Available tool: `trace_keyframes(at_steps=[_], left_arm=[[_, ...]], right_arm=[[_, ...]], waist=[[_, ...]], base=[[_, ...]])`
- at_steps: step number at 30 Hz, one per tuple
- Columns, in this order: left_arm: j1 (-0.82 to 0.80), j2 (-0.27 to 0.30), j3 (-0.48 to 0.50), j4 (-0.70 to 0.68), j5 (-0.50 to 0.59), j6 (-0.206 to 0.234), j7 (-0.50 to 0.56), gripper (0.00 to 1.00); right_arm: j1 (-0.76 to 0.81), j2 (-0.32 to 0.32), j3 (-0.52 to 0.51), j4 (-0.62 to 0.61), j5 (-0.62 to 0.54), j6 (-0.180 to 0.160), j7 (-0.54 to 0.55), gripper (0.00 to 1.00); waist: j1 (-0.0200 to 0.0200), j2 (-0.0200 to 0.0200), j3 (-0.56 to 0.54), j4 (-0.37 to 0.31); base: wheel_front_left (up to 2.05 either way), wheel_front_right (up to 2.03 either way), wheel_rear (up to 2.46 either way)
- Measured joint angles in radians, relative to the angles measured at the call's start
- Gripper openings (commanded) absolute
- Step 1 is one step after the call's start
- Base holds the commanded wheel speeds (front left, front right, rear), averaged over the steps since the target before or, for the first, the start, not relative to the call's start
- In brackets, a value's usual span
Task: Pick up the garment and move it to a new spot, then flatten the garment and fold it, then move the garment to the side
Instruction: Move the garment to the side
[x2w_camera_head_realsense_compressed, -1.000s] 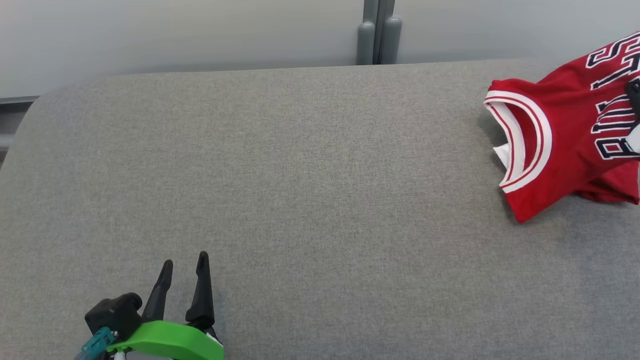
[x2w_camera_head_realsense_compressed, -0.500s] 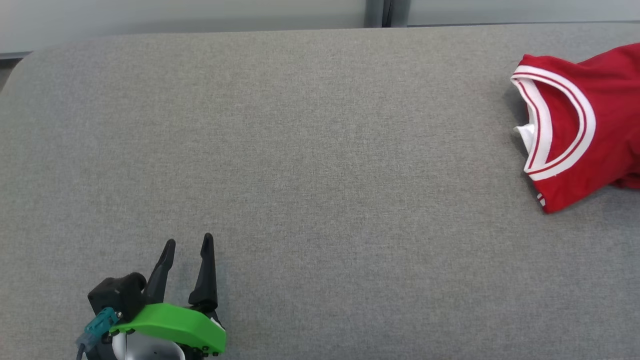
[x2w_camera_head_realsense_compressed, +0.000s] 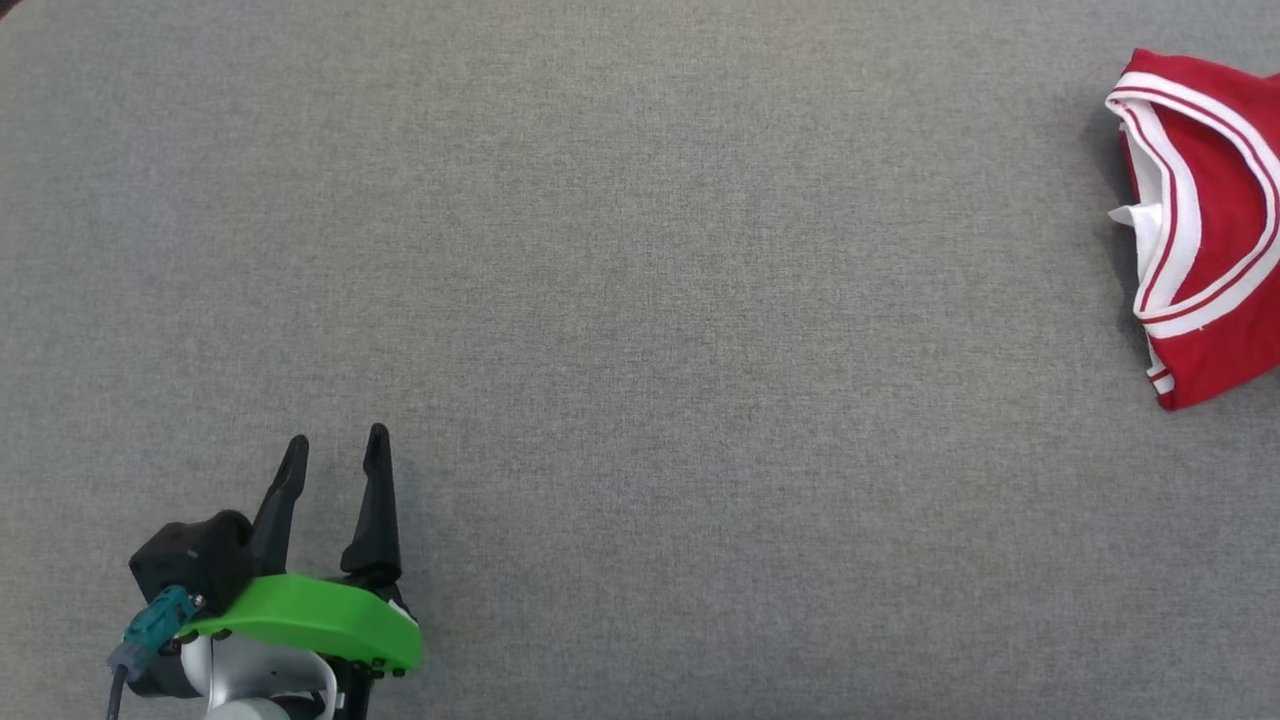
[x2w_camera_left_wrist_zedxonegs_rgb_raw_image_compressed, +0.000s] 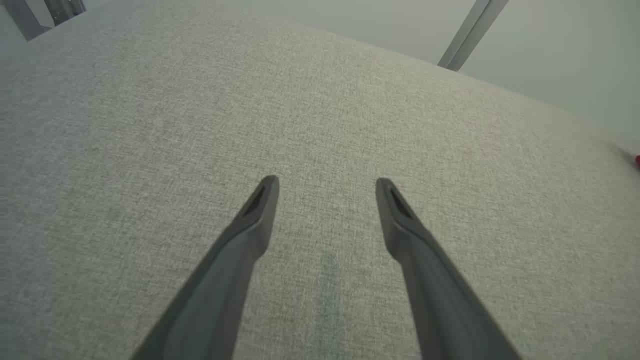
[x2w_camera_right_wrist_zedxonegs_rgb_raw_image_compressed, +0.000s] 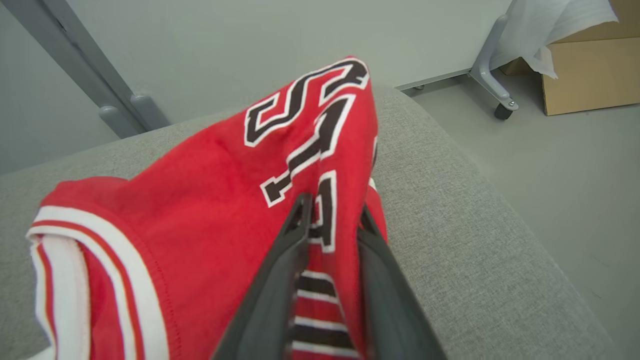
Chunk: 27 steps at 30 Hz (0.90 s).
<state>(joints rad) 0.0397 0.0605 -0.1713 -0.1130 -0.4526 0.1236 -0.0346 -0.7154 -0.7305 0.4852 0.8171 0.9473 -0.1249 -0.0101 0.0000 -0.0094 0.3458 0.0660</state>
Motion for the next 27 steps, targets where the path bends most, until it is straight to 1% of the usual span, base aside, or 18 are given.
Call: trace_keyframes(at_steps=[1,2,5,12,17,24,27], left_arm=[[0.000,0.000,0.000,0.000,0.000,0.000,0.000,1.00],[0.000,0.001,0.005,0.000,0.000,0.000,0.000,1.00],[-0.001,0.007,0.008,-0.001,0.014,0.000,0.009,1.00],[-0.010,0.009,0.007,-0.005,0.028,0.000,0.029,1.00],[-0.011,0.010,0.008,-0.006,0.031,0.000,0.038,1.00],[-0.014,0.010,0.006,-0.012,0.035,0.000,0.042,1.00],[-0.022,0.009,-0.002,-0.012,0.029,0.000,0.040,1.00]], right_arm=[[0.000,0.000,0.000,0.000,0.000,0.000,0.000,0.69],[0.000,0.008,0.003,0.009,-0.006,0.000,-0.004,1.00],[0.000,0.031,0.002,0.045,-0.016,0.000,-0.021,1.00],[0.002,0.034,-0.012,0.129,-0.024,0.000,-0.044,1.00],[0.006,0.044,-0.022,0.160,-0.024,0.000,-0.070,1.00],[-0.012,0.094,-0.013,0.114,-0.031,0.002,-0.135,1.00],[-0.033,0.105,0.008,0.083,-0.048,0.027,-0.160,1.00]], waist=[[0.0000,0.0000,0.000,0.000],[0.0000,0.0000,0.006,-0.001],[0.0000,0.0000,0.013,-0.014],[0.0000,0.0000,0.013,-0.051],[0.0000,0.0000,0.007,-0.073],[0.0000,0.0000,-0.012,-0.103],[0.0000,0.0000,-0.026,-0.116]], base=[[0.00,0.00,0.00],[0.00,0.00,0.00],[0.00,0.00,0.00],[0.00,0.00,0.00],[0.00,0.00,0.00],[0.00,0.00,0.00],[0.00,0.00,0.00]])
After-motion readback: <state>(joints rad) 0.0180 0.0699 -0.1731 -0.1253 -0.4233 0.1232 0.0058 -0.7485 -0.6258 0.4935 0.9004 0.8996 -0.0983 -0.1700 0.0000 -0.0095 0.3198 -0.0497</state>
